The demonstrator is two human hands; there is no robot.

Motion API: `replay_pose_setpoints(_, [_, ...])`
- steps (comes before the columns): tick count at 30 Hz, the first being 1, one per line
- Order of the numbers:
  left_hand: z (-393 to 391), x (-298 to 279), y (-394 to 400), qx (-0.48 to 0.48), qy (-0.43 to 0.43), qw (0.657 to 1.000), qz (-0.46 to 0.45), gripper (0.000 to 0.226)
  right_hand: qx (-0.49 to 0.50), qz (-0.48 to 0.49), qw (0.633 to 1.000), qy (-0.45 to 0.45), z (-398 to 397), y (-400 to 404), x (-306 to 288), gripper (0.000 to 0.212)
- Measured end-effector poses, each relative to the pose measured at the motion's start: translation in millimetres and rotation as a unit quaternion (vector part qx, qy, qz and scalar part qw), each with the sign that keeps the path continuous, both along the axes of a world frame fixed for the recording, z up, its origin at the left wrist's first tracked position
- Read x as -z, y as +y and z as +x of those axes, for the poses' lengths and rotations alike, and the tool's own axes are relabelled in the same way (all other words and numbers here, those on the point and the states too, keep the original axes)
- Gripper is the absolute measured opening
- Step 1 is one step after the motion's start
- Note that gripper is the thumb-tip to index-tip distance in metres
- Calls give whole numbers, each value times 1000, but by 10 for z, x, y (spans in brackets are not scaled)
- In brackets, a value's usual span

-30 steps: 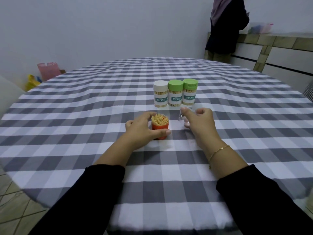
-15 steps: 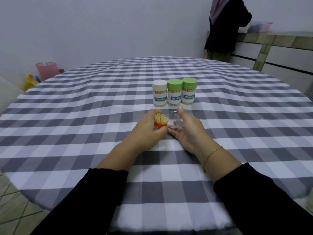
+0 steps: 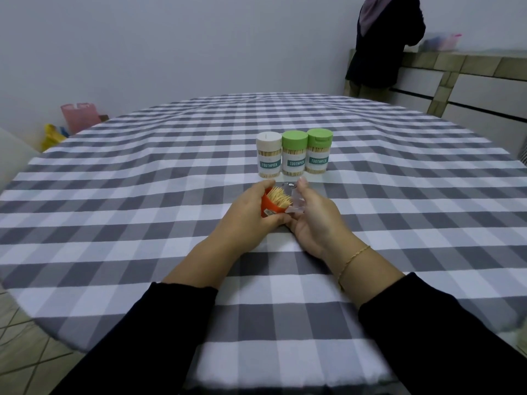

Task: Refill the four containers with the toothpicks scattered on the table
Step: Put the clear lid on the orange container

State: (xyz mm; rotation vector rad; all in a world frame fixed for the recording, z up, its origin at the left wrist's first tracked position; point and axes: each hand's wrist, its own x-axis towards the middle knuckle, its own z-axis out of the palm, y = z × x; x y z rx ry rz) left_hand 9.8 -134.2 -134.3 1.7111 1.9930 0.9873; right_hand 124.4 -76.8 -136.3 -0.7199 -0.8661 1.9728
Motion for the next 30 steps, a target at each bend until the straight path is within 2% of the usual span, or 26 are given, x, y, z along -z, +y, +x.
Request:
replay_pose_setpoints(8, [-31, 16, -13, 26, -10, 999, -21, 72, 13, 24, 999, -28, -3, -28, 8, 43])
replay_pose_setpoints(14, [-30, 30, -7, 28, -16, 999, -25, 72, 3, 28, 999, -37, 29, -46, -14, 39])
replay_pose_setpoints(26, [-38, 14, -5, 35, -13, 999, -20, 59, -10, 46, 998, -45, 32, -34, 5, 32])
replay_pose_setpoints(30, [-48, 7, -4, 34, -18, 999, -24, 58, -20, 59, 997, -49, 27, -46, 1, 36])
